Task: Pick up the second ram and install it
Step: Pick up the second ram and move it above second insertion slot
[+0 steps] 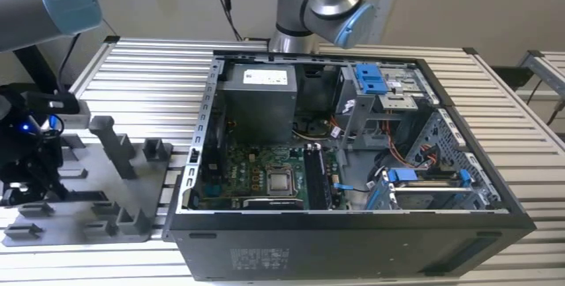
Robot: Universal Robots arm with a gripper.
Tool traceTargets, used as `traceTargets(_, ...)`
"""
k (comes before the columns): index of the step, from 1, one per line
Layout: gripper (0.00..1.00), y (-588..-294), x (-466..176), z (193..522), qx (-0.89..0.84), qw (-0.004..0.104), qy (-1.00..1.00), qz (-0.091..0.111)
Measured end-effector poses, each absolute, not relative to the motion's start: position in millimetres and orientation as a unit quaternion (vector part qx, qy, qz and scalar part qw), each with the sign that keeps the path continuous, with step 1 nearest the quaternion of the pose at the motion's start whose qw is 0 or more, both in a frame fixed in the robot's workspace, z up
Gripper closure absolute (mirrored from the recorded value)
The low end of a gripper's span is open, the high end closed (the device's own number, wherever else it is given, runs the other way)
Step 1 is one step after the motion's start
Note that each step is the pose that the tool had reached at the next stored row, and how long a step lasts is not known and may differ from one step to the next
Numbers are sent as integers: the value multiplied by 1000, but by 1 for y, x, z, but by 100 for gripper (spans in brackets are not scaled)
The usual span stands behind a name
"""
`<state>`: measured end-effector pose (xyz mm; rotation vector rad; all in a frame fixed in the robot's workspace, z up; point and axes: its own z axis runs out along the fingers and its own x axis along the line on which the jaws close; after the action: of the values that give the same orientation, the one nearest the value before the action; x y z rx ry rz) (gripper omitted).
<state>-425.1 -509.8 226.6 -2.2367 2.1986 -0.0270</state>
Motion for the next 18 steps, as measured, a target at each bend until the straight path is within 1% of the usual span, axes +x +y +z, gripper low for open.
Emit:
traceTargets(11,86,-510,-425,237,-707,14,707,3)
traceTargets(18,86,-510,-425,241,-704,17,710,6)
